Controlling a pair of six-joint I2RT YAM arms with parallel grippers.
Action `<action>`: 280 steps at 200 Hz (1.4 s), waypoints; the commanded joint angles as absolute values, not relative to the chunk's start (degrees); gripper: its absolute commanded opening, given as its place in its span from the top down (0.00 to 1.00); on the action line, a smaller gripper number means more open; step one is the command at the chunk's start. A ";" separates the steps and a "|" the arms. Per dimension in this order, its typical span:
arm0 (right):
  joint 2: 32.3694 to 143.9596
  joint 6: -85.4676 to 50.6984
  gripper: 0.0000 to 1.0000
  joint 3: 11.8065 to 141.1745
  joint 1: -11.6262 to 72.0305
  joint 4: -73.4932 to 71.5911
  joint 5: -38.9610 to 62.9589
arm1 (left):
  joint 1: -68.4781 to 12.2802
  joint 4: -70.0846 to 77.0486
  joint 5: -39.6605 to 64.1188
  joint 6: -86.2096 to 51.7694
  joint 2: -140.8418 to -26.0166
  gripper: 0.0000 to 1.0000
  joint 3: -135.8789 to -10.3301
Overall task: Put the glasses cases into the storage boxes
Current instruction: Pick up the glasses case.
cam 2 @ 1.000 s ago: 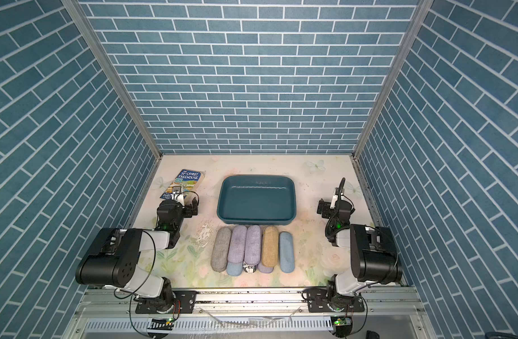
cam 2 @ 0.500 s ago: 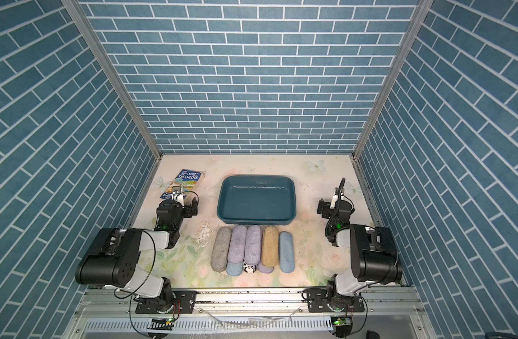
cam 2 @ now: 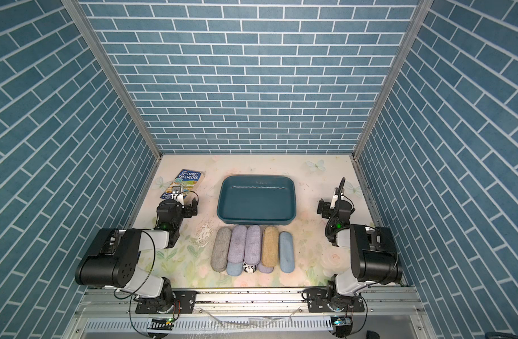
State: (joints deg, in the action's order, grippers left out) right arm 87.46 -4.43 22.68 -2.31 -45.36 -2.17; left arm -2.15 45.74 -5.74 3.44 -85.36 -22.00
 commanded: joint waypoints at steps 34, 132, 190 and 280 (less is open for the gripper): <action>70.40 -8.21 0.07 30.12 -2.03 -24.79 -4.42 | -5.34 30.67 -16.39 -3.15 -68.96 0.00 -26.93; 57.40 -27.48 0.16 33.73 9.76 -0.63 -2.38 | -22.56 5.94 -13.47 -16.84 -63.50 0.02 -42.45; 53.35 -34.50 0.16 30.00 21.03 6.61 -0.53 | -37.87 -16.80 -21.94 -25.95 -59.91 0.03 -43.70; 43.52 -38.97 0.16 23.17 26.46 16.28 -3.66 | -48.52 -39.72 -19.42 -38.05 -54.84 0.03 -43.02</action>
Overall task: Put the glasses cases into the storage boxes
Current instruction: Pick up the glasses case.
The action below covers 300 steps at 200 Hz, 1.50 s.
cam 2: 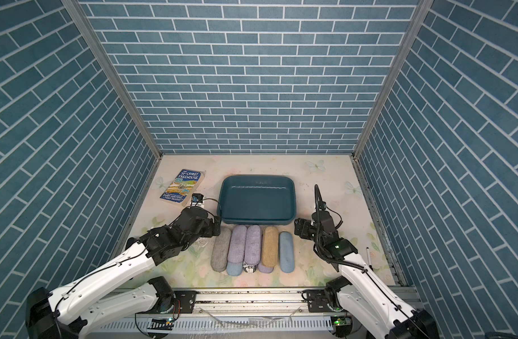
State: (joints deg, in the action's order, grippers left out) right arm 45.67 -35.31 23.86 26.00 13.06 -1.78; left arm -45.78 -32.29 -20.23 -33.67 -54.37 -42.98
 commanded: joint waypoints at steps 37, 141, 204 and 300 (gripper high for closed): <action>42.15 -39.46 0.16 22.54 26.43 17.62 -5.09 | -51.00 -40.08 -17.65 -40.53 -55.98 0.02 -40.99; 43.48 -39.99 0.16 21.72 26.46 16.62 -5.14 | -52.57 -31.84 -9.59 -41.14 -61.51 0.08 -36.53; 44.56 -40.08 0.16 21.11 26.43 15.73 -5.01 | -52.62 -31.12 -10.35 -41.43 -63.26 0.13 -36.22; 45.88 -40.43 0.17 20.18 26.46 14.10 -4.57 | -52.65 -29.30 -10.66 -41.48 -65.33 0.17 -35.32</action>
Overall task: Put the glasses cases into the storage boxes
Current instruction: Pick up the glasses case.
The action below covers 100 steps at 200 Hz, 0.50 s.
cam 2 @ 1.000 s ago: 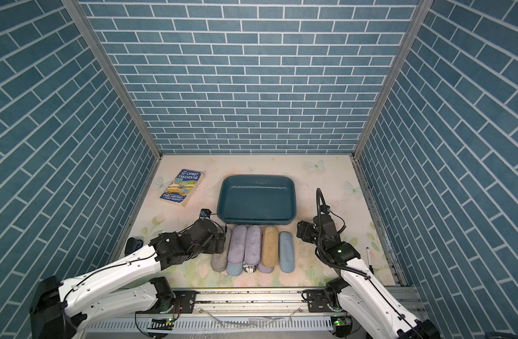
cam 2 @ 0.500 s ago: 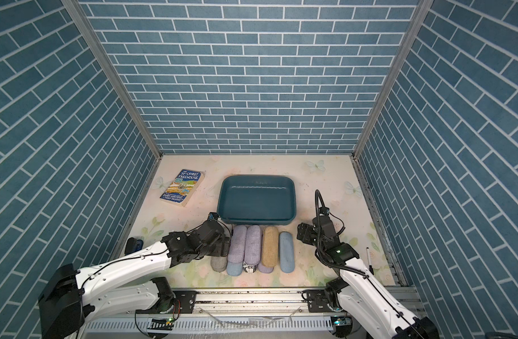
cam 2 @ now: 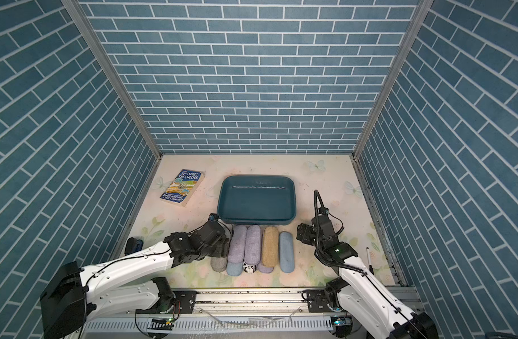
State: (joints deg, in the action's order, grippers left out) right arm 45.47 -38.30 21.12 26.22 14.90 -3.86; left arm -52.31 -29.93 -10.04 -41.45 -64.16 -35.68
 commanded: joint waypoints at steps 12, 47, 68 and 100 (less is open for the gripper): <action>45.88 -40.55 0.17 20.07 26.39 14.07 -4.56 | -52.73 -28.93 -10.30 -41.34 -65.82 0.17 -35.42; 46.55 -40.91 0.17 19.71 26.47 13.73 -4.66 | -53.13 -29.00 -10.80 -41.41 -68.16 0.17 -35.90; 47.18 -41.09 0.17 19.70 26.41 13.37 -4.40 | -53.57 -29.24 -11.32 -41.48 -68.93 0.21 -36.40; 47.77 -41.33 0.17 19.54 26.45 13.03 -4.39 | -53.81 -30.02 -11.80 -41.49 -68.62 0.32 -36.74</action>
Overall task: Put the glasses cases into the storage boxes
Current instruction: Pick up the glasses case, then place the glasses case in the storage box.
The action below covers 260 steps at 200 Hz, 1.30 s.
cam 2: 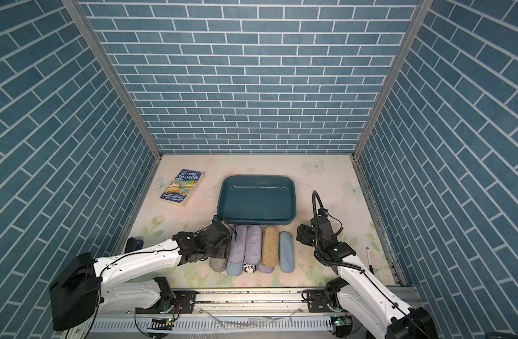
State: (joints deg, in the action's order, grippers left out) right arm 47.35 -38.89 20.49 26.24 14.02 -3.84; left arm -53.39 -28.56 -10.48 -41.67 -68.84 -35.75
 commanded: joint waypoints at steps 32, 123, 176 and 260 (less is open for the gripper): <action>48.23 -41.31 0.17 19.56 26.45 13.08 -4.60 | -53.85 -32.28 -12.39 -41.51 -66.01 0.37 -38.06; 49.05 -41.31 0.18 19.78 26.46 12.75 -5.00 | -53.79 -46.44 -16.26 -38.62 -59.39 0.37 -50.98; 51.64 -40.78 0.18 20.92 26.46 10.90 -5.54 | -46.72 -37.80 -15.19 -32.10 -68.24 0.36 -60.16; 50.53 -41.24 0.18 21.72 26.44 11.02 -7.90 | -38.04 -27.55 -16.19 -26.22 -95.33 0.36 -75.54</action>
State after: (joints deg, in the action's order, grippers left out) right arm 51.35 -39.20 20.53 26.26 11.18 -5.89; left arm -39.09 -30.17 -14.11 -28.88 -90.28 -70.39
